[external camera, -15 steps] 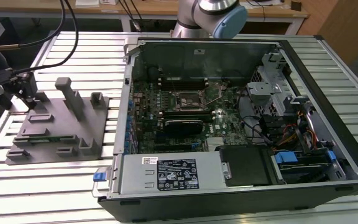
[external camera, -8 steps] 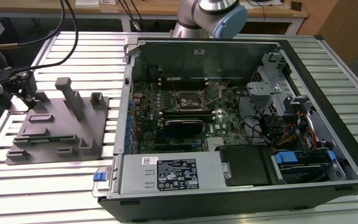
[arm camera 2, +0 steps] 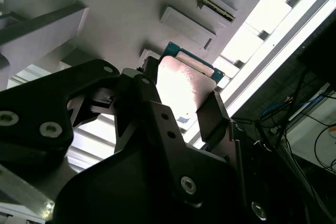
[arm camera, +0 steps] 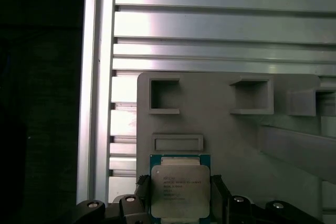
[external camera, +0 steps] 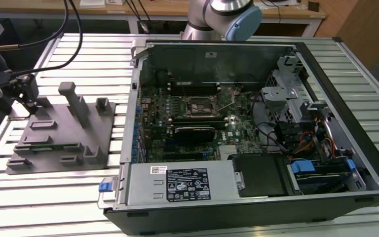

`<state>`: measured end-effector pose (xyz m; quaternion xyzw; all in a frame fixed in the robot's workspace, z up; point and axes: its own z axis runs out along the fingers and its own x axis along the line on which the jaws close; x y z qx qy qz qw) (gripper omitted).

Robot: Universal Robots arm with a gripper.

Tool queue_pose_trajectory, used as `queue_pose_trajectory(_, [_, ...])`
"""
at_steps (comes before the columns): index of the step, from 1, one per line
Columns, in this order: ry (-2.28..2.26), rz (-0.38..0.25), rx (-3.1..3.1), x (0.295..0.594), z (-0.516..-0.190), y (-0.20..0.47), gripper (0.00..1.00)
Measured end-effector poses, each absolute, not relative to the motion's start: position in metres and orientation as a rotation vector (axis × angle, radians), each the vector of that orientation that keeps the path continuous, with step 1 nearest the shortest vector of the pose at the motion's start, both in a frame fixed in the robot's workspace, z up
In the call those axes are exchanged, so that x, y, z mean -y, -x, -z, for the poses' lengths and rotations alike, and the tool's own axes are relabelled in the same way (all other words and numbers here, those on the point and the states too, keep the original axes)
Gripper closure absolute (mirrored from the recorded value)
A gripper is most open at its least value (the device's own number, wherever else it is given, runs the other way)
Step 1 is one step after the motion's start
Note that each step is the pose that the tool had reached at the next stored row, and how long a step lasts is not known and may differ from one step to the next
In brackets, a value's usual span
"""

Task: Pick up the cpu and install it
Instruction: 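Pick up the cpu and move it towards the insertion slot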

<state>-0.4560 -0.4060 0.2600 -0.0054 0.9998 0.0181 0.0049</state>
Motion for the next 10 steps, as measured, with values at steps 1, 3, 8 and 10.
queue_pose_trajectory(1, [0.017, -0.056, -3.131, 0.4060, -0.2602, 0.4560, 0.46])
queue_pose_trajectory(3, [0.017, -0.057, -3.131, 0.4059, -0.2606, 0.4560, 0.46])
queue_pose_trajectory(8, [0.017, -0.056, -3.131, 0.4059, -0.2616, 0.4560, 0.46])
queue_pose_trajectory(10, [0.017, -0.056, -3.131, 0.4059, -0.2621, 0.4560, 0.46])
